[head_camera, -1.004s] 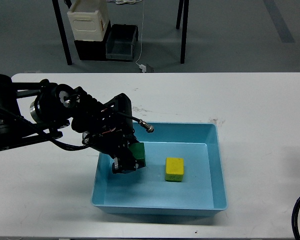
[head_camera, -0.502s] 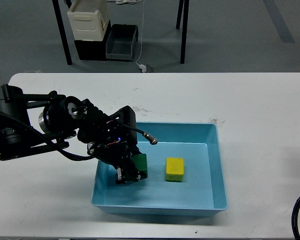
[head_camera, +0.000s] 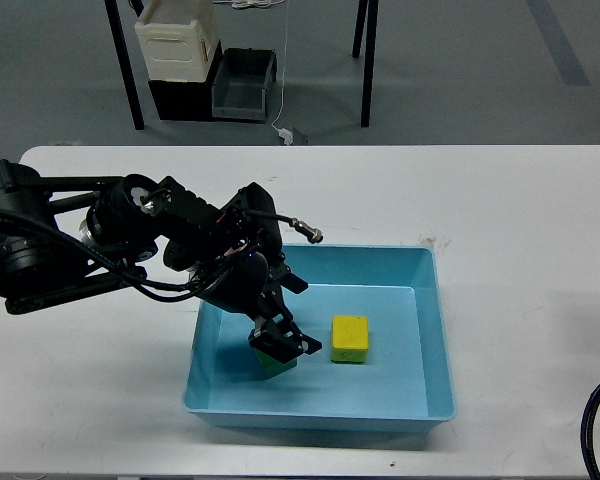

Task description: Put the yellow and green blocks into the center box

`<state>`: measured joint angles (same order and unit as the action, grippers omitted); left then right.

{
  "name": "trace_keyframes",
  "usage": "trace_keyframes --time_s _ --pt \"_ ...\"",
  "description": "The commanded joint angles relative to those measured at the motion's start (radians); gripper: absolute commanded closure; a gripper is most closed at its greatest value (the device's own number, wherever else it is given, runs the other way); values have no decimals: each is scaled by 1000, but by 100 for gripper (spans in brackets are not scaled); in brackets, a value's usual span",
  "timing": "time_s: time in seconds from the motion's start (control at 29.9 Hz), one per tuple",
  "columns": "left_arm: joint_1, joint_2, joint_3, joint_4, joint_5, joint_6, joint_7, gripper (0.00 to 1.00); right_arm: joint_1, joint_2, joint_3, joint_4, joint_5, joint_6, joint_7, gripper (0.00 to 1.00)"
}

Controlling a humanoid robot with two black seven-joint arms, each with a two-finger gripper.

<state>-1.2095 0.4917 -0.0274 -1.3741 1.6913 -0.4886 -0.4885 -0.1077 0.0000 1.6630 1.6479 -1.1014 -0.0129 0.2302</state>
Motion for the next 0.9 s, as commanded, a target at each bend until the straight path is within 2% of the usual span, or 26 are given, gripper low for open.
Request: trace_keyframes --time_s 0.0,0.17,0.33,0.5,0.6,0.67,0.8,0.87 --pt "13 18 -87 0 -309 0 0 0 29 0 -2 9 5 5 -5 0" --pt "116 63 -302 -3 -646 0 0 0 66 0 0 12 196 92 -12 0" --pt "321 74 -586 -19 -927 0 0 0 79 0 3 27 429 214 -22 0" --pt "543 88 -785 -121 -1041 0 0 0 80 0 14 38 581 238 -113 0" --pt "706 85 -880 -201 -1064 62 0 0 79 0 18 39 777 243 -124 0" --pt "824 76 -937 -252 -1094 74 0 0 77 0 26 39 877 243 -127 0" --pt "1075 36 -1013 -315 -1220 132 0 0 63 0 46 41 948 245 -164 0" --pt "1139 25 -1019 -310 -1301 183 0 0 54 0 44 41 948 245 -176 0"
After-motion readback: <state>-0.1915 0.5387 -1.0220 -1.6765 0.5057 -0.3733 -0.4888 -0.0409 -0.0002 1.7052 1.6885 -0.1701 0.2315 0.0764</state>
